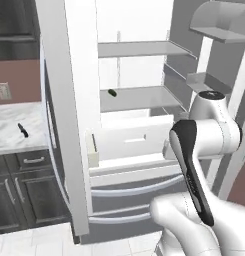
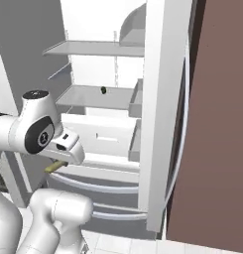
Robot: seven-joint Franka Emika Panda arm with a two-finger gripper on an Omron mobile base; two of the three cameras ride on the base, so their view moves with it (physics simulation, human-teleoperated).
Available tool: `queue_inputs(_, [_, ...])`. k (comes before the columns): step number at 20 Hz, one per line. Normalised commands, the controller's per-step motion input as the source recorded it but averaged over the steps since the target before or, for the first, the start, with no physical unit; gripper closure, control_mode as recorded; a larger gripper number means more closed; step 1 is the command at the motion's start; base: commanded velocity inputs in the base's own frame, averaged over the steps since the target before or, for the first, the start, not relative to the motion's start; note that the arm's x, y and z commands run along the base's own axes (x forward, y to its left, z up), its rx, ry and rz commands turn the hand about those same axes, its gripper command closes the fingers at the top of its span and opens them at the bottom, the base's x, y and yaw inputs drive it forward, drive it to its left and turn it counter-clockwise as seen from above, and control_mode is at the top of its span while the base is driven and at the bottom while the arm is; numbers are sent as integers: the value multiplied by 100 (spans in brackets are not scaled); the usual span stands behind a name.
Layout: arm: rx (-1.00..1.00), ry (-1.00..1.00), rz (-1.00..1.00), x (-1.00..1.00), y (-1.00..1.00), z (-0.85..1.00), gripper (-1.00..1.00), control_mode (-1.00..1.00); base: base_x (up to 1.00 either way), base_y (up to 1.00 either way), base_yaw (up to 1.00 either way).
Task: Retrieve the butter from the fridge and place it on a plate on the dining table. Then retrieve the butter knife by the fridge and place it near the plate.
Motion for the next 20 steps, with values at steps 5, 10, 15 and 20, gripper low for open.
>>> queue_inputs(5, [0, 0, 0, 0, 0, 0, 100, 100, -99, 1, 5])
queue_inputs(10, [0, 0, 0, 0, 0, 0, 100, 100, -68, 8, 18])
queue_inputs(15, [0, 0, 0, 0, 0, 0, 100, 100, -86, 3, 42])
queue_inputs(20, [0, 0, 0, 0, 0, 0, 100, 100, -55, 0, 73])
